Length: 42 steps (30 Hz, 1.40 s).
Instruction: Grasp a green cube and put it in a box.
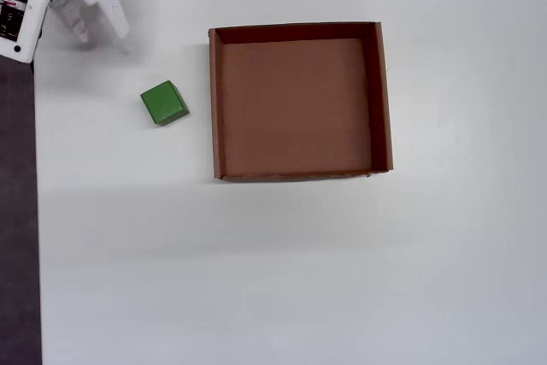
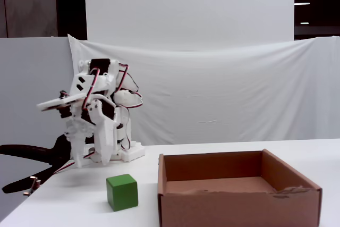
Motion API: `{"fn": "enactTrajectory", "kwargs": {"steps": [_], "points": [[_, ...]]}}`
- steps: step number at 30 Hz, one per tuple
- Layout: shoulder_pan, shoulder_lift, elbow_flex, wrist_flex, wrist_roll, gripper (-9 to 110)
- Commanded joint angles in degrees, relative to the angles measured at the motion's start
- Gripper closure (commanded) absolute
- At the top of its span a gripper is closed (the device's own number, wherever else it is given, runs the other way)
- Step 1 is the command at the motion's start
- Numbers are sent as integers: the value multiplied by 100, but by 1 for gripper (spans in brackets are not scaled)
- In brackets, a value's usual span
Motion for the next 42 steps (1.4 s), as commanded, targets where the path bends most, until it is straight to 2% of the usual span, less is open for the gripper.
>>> {"fn": "enactTrajectory", "kwargs": {"steps": [1, 9, 15, 22, 29, 42], "points": [[-53, -448, -272, -211, -475, 76], [-193, -2276, -1512, -422, -1134, 74], [-457, -3858, -2707, -396, -1283, 74], [-659, -5247, -3305, -984, -1459, 74], [-958, -6645, -4131, -1028, -1608, 74], [-1477, -7093, -4509, -712, -1723, 74]]}}
